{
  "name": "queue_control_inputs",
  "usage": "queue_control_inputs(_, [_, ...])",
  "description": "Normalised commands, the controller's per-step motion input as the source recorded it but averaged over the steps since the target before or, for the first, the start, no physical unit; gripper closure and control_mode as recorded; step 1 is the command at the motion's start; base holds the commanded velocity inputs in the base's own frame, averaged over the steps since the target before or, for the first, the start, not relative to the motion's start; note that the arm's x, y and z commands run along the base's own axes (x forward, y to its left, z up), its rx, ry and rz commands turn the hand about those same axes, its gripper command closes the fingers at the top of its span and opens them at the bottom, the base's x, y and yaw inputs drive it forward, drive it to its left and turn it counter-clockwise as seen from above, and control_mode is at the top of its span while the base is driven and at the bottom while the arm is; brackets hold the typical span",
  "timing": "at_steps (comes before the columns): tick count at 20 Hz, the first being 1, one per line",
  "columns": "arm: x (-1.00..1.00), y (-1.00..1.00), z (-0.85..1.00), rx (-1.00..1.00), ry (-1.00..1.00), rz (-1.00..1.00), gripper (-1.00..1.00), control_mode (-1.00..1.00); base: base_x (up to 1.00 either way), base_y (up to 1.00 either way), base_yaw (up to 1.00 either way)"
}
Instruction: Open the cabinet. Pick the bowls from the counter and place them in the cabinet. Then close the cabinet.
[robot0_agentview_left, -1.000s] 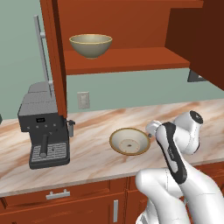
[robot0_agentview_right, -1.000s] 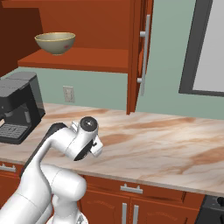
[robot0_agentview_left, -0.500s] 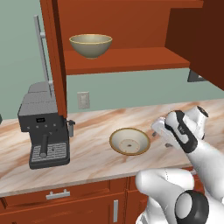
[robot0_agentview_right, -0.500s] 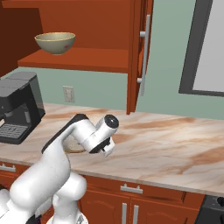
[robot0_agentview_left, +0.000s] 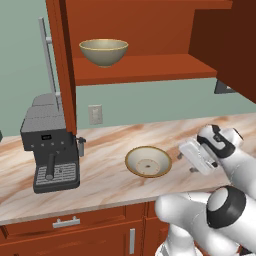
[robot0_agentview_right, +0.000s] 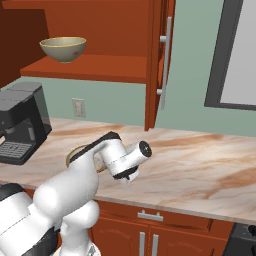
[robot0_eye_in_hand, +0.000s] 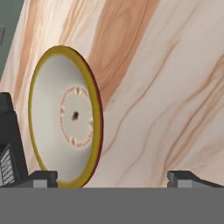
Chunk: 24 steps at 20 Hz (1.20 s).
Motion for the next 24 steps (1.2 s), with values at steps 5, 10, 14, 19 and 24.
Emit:
queue_control_inputs(5, [0.02, 0.00, -0.24, 0.13, -0.11, 0.00, -1.00, -1.00, 0.00, 0.00, 0.00])
queue_control_inputs(10, [0.16, 0.00, -0.03, 0.06, -0.05, 0.00, -1.00, -1.00, 0.00, 0.00, 0.00])
queue_control_inputs(14, [0.29, 0.00, 0.00, 0.02, 0.00, -0.03, -1.00, -1.00, 0.00, 0.00, 0.00])
queue_control_inputs(19, [0.37, 0.03, -0.02, 0.00, 0.02, -0.03, -1.00, -1.00, 0.00, 0.00, 0.00])
queue_control_inputs(24, [0.31, 0.09, -0.11, 0.00, 0.01, -0.03, -1.00, -1.00, 0.00, 0.00, 0.00])
